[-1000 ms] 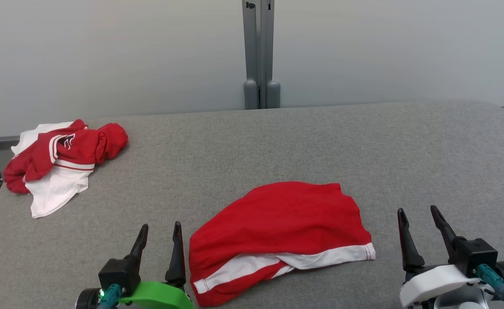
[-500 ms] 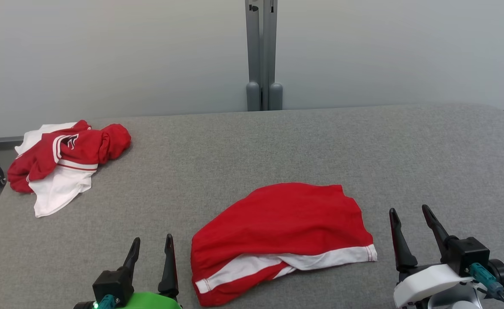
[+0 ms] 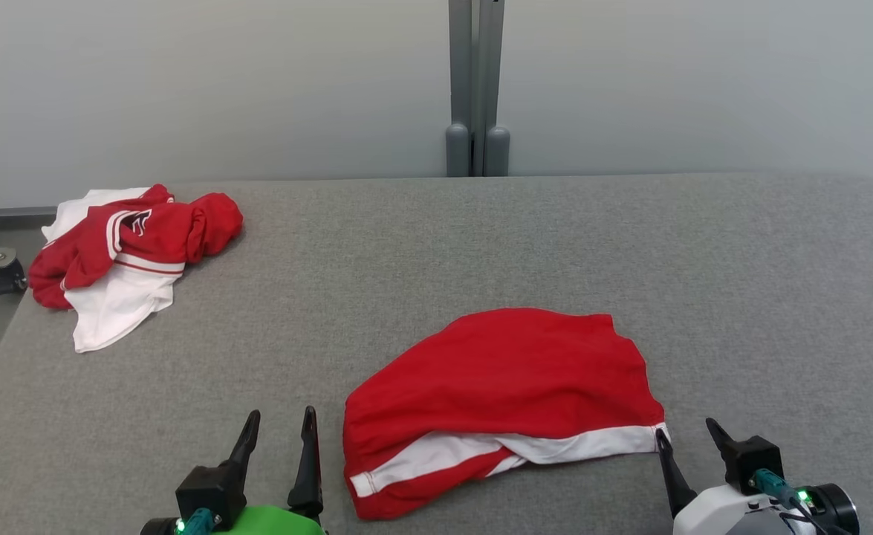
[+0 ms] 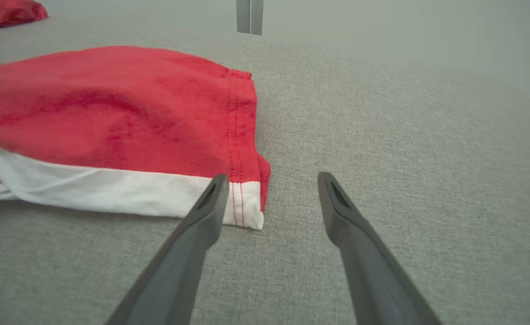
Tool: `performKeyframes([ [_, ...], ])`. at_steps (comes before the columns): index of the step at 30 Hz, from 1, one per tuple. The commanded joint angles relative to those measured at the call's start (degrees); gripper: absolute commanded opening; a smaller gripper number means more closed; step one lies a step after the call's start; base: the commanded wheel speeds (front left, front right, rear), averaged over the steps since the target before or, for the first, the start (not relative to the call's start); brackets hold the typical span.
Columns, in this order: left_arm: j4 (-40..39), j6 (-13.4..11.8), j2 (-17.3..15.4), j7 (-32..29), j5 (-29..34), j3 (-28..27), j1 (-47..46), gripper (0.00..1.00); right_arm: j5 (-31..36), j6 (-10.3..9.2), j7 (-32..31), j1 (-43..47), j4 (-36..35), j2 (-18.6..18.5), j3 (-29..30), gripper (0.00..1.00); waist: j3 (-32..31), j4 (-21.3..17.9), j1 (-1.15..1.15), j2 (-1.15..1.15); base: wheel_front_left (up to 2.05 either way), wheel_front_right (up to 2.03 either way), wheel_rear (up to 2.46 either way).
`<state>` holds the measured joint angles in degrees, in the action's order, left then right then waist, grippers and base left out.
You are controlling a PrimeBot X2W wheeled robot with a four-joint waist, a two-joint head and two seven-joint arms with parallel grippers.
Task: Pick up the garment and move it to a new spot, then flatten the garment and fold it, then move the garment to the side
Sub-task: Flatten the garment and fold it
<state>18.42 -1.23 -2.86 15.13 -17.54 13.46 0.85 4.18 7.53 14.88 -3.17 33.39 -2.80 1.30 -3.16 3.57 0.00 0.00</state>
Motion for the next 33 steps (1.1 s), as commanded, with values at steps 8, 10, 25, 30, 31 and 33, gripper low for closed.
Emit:
performKeyframes([
  [8,0.06,-0.58,-0.07,0.03,0.11,-0.18,-0.81,1.00,2.26,-0.08,0.27,-5.70,10.29,-0.19,0.25,1.00,1.86,2.42,0.00,0.00,0.00,0.00,0.00],
  [10,0.02,-0.59,-0.07,0.03,0.23,-0.33,-0.72,1.00,1.93,-0.08,0.31,-6.49,11.63,-0.19,-0.13,0.96,2.05,2.58,0.00,0.00,0.00,0.00,0.00],
  [25,8.96,4.21,-0.08,-0.97,-4.23,4.74,-0.66,1.00,-1.99,-0.08,0.34,-7.03,13.10,-0.17,-3.10,0.00,2.46,1.93,0.00,0.00,0.00,0.00,0.00],
  [30,10.59,6.01,-0.08,-2.81,-7.20,7.38,-1.20,1.00,-2.64,-0.08,0.34,-7.58,12.79,-0.18,-3.14,0.00,2.57,1.85,0.00,0.00,0.00,0.00,0.00],
  [31,10.88,6.23,-0.09,-3.34,-8.13,7.98,-1.46,1.00,-2.74,-0.08,0.34,-7.59,12.50,-0.18,-3.05,0.00,2.60,1.78,0.00,0.00,0.00,0.00,0.00],
  [33,11.48,6.52,-0.09,-4.03,-9.28,8.71,-1.83,1.00,-2.87,-0.08,0.34,-7.52,12.09,-0.18,-3.01,0.00,2.68,1.61,0.00,0.00,0.00,0.00,0.00],
])
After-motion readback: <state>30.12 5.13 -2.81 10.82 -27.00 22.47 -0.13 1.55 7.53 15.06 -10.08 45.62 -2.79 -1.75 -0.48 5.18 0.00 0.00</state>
